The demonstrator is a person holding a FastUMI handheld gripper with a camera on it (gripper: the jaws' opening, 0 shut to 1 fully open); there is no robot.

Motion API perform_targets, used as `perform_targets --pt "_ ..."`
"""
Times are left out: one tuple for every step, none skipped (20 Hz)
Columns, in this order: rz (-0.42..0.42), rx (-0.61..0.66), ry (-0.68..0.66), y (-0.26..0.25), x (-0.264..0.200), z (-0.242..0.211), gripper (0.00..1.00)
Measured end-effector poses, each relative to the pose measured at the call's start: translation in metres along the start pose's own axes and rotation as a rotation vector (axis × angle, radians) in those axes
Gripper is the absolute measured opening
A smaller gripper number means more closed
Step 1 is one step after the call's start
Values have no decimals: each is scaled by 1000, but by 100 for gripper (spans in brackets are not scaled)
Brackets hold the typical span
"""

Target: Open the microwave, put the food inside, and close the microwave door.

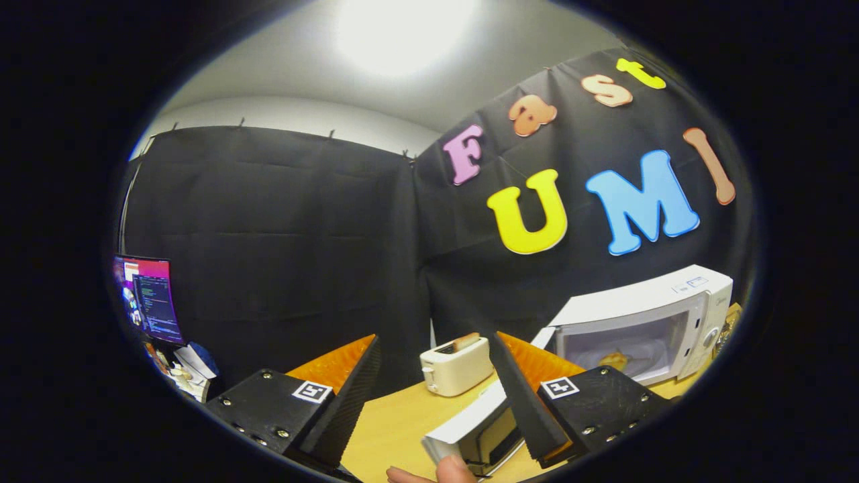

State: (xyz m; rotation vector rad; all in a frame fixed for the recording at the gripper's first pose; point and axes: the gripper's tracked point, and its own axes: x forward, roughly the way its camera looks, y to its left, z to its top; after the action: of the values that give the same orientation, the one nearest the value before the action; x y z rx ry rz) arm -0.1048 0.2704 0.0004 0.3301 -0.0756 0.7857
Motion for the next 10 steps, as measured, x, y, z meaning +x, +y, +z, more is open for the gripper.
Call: perform_targets --pt "40 3 8 20 1 -5 97" --pt "74 8 25 37 2 -12 97" --pt "101 -3 41 53 2 -23 97" --pt "120 -29 45 66 5 -30 96" --pt "129 -61 45 76 7 -36 95" --pt "134 -84 45 85 11 -43 94" --pt "136 -104 47 93 13 -53 91" --pt "132 -124 51 98 17 -62 84" --pt "123 -141 60 103 20 -71 79" --pt "112 -151 79 104 24 -83 71"
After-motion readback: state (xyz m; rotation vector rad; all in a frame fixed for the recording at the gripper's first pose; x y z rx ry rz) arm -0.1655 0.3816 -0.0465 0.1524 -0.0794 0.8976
